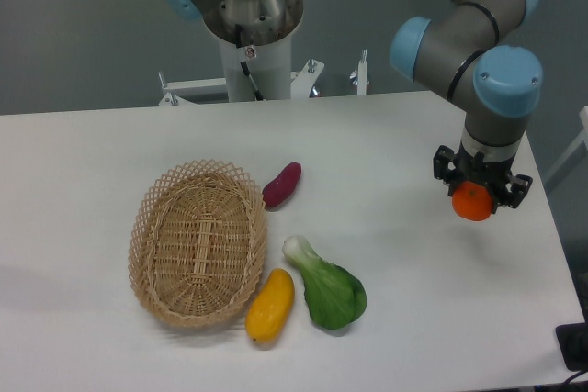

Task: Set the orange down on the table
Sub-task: 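Lower the held orange mandarin toward the table with the gripper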

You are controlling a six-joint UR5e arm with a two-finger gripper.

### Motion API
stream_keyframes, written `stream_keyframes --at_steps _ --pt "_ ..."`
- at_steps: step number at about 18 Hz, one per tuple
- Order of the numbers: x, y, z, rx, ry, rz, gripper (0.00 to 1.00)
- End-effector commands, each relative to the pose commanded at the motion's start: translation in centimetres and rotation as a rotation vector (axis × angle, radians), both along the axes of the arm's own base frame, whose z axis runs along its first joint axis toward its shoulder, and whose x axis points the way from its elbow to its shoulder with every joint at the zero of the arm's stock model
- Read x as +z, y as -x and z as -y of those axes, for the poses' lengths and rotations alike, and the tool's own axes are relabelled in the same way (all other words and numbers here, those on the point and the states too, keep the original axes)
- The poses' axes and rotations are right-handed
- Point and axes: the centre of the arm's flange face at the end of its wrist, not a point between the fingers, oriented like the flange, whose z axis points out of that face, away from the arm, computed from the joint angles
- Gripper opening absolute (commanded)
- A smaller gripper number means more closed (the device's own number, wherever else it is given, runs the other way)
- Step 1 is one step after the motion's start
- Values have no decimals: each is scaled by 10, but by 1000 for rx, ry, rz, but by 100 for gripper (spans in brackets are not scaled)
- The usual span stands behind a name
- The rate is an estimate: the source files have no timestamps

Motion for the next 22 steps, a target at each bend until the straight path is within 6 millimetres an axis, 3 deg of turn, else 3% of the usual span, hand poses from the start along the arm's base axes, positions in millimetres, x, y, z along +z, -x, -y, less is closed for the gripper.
stream_keyframes --at_steps 7,11,17,22 --pt "-6 -3 -7 21 7 4 35" --pt "-21 -10 -10 78 11 28 34" --pt "-62 -60 -25 137 -6 29 34" --pt "-75 -89 -36 100 6 65 34"
